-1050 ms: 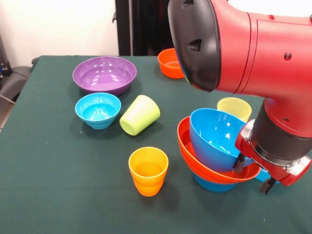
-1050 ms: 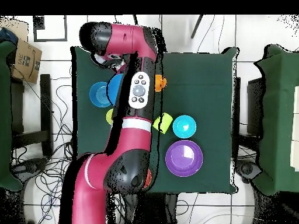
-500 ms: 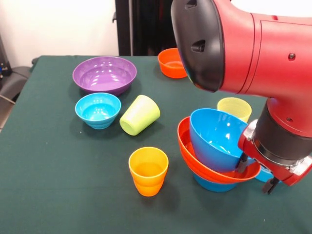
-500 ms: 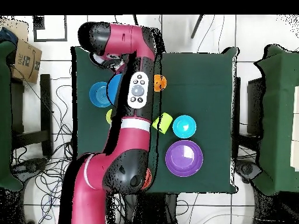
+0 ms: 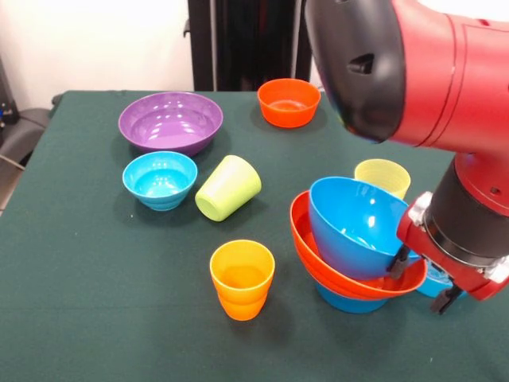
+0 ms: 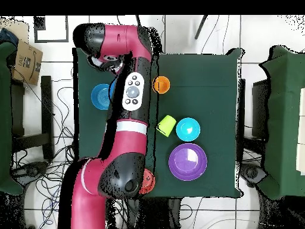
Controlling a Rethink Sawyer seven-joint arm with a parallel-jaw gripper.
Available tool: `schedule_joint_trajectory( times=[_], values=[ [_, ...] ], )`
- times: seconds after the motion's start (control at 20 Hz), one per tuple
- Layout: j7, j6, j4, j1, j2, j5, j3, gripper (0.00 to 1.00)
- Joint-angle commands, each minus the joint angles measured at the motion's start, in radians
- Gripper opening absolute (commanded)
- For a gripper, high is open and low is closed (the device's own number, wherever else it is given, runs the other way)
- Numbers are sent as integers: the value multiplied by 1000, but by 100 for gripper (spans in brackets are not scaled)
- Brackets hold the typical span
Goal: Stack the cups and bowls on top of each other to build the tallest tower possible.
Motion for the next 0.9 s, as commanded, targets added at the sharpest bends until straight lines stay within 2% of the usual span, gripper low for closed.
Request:
schedule_joint_trajectory(
  times=[0.05,0.3,0.45,0.7,0.9],
  values=[
    [-2,29,48,15,1,-85,-50,100],
    [42,34,42,17,6,-87,-116,100],
    [70,52,12,6,23,-65,-176,100],
    [74,25,45,16,26,-67,-184,100],
    [79,49,41,13,22,-48,-206,100]
  ],
)
